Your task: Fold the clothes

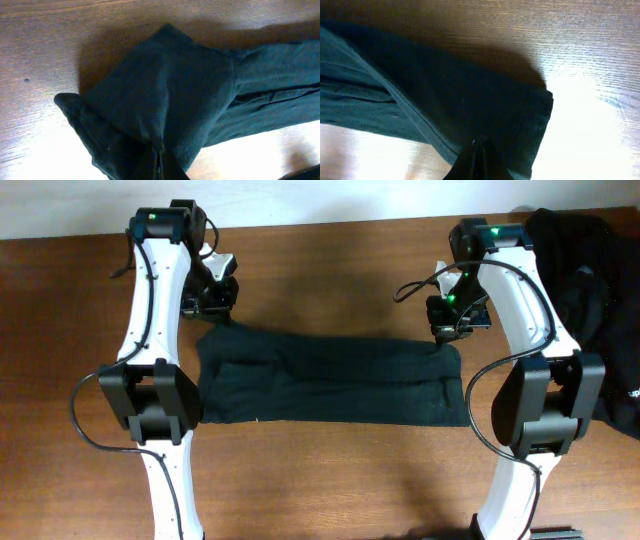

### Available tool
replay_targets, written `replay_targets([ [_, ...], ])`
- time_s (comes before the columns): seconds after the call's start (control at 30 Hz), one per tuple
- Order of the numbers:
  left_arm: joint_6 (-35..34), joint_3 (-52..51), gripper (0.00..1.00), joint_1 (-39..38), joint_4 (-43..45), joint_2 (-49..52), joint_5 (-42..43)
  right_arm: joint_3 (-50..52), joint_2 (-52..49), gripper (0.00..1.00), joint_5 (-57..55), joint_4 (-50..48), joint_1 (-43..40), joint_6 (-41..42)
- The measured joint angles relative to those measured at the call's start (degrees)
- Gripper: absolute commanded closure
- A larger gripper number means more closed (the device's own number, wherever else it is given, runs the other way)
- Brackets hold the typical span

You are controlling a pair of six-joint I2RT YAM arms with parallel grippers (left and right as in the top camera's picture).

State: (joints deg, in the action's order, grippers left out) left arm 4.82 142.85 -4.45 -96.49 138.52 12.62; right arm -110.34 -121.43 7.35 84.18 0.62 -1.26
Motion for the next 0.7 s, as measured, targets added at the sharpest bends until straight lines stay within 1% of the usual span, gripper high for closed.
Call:
replay_targets([
  [0.13,-0.1,-0.3,0.99,-0.1,0.0,-1.1,0.0,0.0,0.1,0.96,0.0,0.5,-0.1,0.0],
  [0.27,-0.2,-4.0,0.99,-0.3,0.1,-4.9,-0.1,0.0,1.5,0.96,0.0,1.1,-0.4,0.0],
  [0.33,-0.2,-7.3,0.99,-0.5,0.5,-7.3,-0.2,0.0,2.7,0.96,0.0,1.3,-0.7,0.0],
  [0.5,-0.4,-17.8,0.99,-1.3,7.1,-12.2,-0.4,0.0,4.4,0.96,0.0,1.4,-1.1,0.0],
  [0.7,-1.2,-32.4,0.99,-1.9,15.5,-13.0,-0.5,2.0,4.4,0.96,0.0,1.0,-1.0,0.1],
])
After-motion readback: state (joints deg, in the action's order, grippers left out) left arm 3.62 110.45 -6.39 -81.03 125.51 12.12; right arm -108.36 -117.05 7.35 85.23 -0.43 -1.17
